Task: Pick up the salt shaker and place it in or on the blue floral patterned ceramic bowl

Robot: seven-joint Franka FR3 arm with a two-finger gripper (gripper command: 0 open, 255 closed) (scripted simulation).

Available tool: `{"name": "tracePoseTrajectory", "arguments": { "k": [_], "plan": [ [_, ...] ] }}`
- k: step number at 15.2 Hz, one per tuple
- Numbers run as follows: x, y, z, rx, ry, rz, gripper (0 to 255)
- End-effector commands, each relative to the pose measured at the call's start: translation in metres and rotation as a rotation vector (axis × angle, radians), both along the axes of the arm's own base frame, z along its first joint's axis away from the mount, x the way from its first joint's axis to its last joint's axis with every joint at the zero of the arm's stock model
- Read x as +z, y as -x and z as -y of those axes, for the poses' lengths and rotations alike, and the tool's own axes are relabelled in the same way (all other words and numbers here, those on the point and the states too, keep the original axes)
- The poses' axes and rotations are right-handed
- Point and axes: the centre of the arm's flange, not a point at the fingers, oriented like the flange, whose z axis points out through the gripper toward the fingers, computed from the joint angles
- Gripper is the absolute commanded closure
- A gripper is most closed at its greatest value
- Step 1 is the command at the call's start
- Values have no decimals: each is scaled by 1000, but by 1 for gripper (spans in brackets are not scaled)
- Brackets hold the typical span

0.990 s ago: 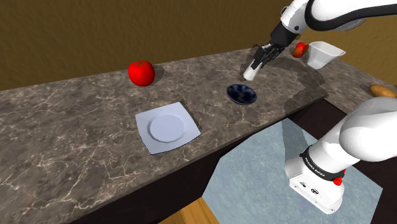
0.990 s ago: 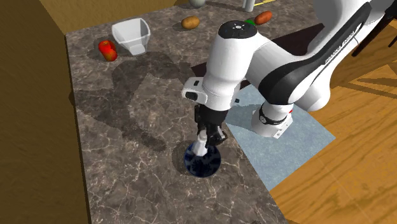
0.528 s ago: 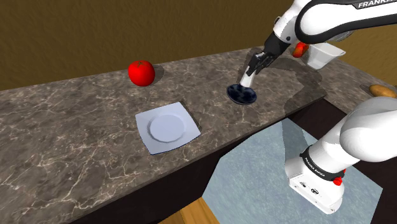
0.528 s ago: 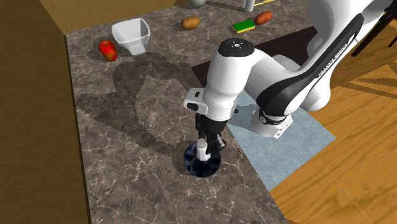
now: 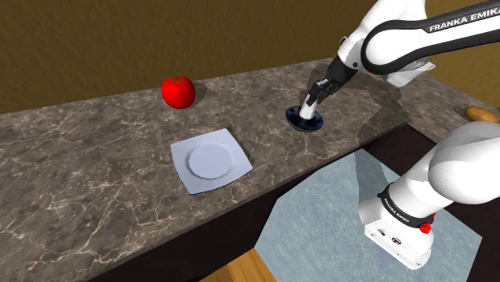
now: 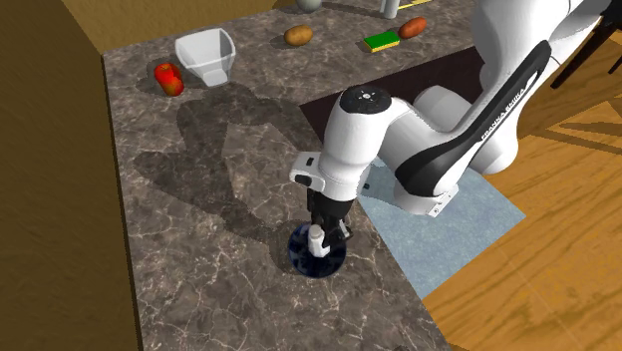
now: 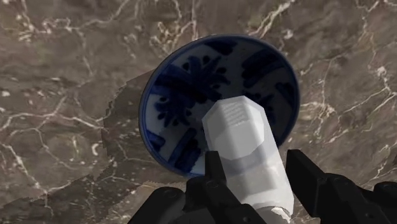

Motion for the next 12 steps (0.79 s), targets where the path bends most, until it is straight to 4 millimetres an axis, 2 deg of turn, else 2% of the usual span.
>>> {"name": "tracePoseTrajectory", "arguments": {
  "k": [1,8,9,12],
  "plan": [
    [-11,0,0,0,0,1,255],
    [-11,0,0,0,0,1,255],
    [-11,0,0,0,0,1,0],
    [-11,0,0,0,0,1,0]
  ]
}}
